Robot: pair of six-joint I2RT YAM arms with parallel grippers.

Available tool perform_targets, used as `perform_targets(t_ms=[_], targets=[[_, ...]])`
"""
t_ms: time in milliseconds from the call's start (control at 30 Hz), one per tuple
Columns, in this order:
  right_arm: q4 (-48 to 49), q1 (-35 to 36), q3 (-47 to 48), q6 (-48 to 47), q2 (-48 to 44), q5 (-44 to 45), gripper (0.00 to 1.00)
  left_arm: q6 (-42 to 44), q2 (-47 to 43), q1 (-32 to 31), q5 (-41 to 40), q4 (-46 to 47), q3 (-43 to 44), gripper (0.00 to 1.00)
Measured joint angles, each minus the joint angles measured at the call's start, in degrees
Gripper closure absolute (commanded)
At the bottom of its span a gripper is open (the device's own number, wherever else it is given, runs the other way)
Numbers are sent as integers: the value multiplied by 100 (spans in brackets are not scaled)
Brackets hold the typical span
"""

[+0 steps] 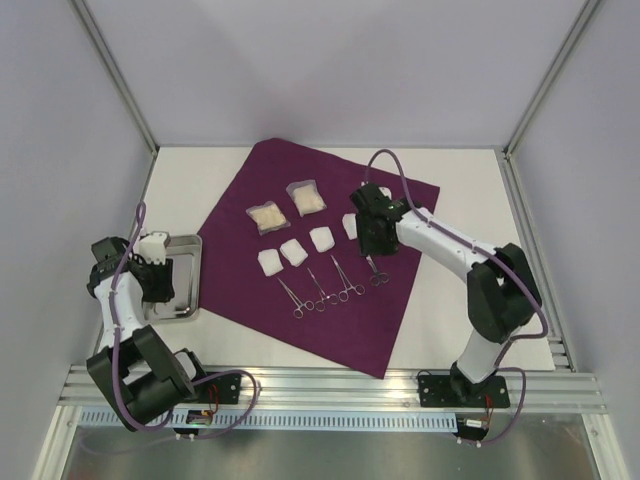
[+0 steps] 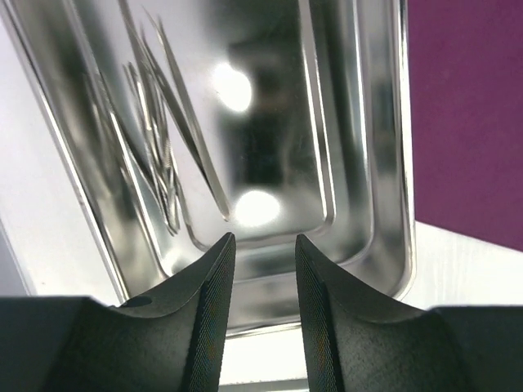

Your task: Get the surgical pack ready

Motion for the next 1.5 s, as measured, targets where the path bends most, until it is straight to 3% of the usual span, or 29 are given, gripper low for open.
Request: perform_targets(t_ms=[167,467,1200,1300,1500], targets=[[-210,-393,247,-673,673,-111,55,59,-129,0,17,-271,0,54],[-306,-413,855,-1272,1550,-435,56,31,-203,0,39,-402,0,54],[-492,-448,1019,-1397,2048,-540,62,15,-160,0,131,-417,0,53],[-483,-452,1023,-1394,2063,-568,65,15,-160,0,133,-417,2,53],[-439,-450,1023,-1368,2074,-688,82,13,-157,0,149,-437,85,53]])
